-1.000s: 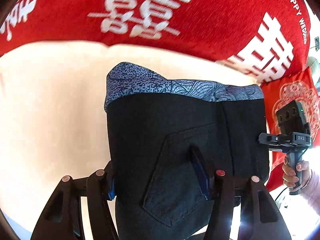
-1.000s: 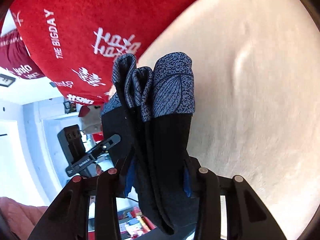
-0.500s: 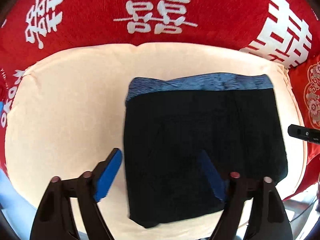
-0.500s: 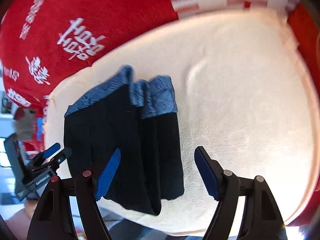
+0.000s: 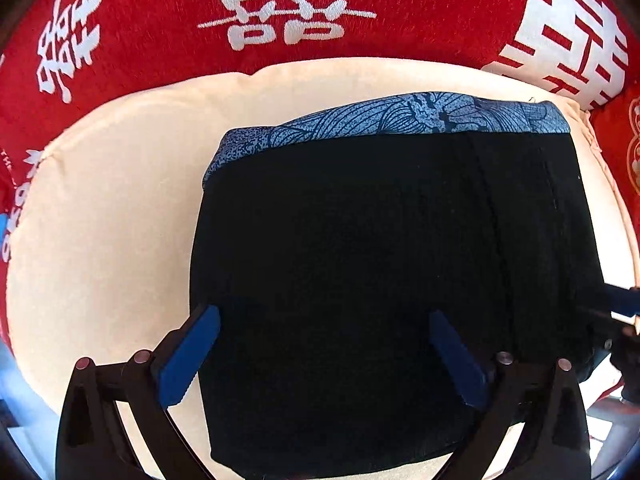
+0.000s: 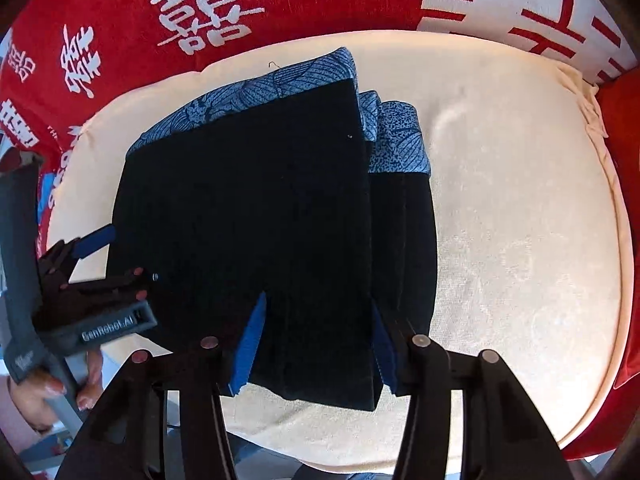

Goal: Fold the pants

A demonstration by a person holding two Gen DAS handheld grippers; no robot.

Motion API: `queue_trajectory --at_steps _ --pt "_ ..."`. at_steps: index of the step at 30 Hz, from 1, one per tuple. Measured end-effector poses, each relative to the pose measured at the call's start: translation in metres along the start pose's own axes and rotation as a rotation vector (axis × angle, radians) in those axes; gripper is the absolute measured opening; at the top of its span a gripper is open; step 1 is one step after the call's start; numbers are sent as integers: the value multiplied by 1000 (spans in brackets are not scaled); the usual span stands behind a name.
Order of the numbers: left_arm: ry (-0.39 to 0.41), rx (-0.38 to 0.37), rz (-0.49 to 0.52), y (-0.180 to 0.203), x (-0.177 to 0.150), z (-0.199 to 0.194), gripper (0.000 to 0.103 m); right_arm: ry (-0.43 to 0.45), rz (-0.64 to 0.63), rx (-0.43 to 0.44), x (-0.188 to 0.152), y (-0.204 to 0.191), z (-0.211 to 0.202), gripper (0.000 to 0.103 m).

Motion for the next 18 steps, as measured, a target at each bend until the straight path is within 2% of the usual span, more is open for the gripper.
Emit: queue_trajectory --at_steps 3,4,5,6,9,10,13,16,18 --pt "9 -1 -18 1 3 1 103 3 59 14 -5 6 -3 58" --pt "19 9 -9 3 3 0 103 1 95 17 -9 11 -6 65" --pt "29 19 3 5 4 -1 103 -11 137 -6 -13 18 -7 82" --pt "38 34 18 7 3 -3 103 -35 189 -37 -18 25 -8 87" --pt "18 63 67 13 -1 -15 103 -47 311 27 -36 32 -17 88" --pt "0 56 87 14 -4 -21 103 -51 326 18 -44 33 -23 88" --pt "-15 27 120 16 -15 -46 103 -45 320 -11 -61 28 -41 93" --pt "-37 11 144 13 -32 -76 103 -38 334 33 -73 17 -52 96" --pt "-46 2 147 10 -42 -93 103 -35 316 29 -77 4 -60 97"
Point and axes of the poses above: each gripper's, at about its wrist camera, not at the fingertips, and z roughly the way its jaws point, y to its right, x to its top, the point moved 3 cm from there along z, roughly the way its jaws point, and after that the axes turned 4 degrees about -z, right-handed, at the moved point
